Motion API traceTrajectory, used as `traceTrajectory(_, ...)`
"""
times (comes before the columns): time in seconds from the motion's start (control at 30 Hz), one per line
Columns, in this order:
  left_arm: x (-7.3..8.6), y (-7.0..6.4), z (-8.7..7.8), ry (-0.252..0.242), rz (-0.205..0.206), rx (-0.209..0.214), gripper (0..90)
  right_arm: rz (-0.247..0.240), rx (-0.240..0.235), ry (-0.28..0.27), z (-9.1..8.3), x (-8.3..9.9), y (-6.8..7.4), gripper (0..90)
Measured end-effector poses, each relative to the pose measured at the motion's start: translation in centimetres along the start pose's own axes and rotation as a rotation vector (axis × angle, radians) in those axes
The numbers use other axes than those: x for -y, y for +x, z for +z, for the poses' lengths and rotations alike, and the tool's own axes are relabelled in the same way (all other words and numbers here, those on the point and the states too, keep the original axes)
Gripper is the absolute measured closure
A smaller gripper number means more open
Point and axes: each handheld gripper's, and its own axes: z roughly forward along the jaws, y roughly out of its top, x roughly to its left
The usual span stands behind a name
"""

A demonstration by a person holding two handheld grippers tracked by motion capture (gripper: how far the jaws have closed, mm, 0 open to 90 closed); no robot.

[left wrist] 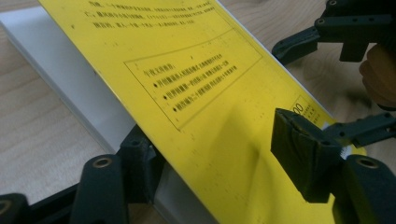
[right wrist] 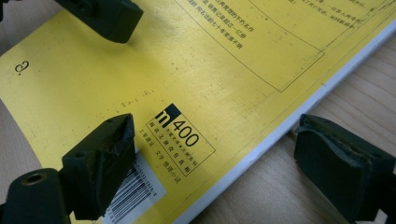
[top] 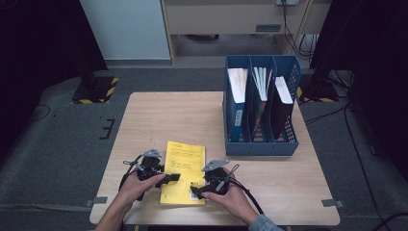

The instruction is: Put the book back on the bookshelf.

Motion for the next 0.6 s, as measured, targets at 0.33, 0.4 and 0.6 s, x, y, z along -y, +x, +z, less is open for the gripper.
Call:
traceTrajectory(0.33, -2.0, 0.5, 0.9, 0.105, 0.051, 0.014, 47.9, -0.011, -0.014, 0.016, -0.1, -0.2, -0.2, 12.6)
traceTrajectory(0.4, -2.1, 0.7, 0.8, 0.117, 0.039, 0.029, 50.0, -0.016, -0.017, 0.024, 0.0, -0.3, -0.3, 12.3)
traceTrajectory(0.6, -2.1, 0.5, 0.9, 0.120, 0.044, 0.025, 53.1, -0.020, -0.015, 0.043, 0.2, -0.6, -0.4, 10.3)
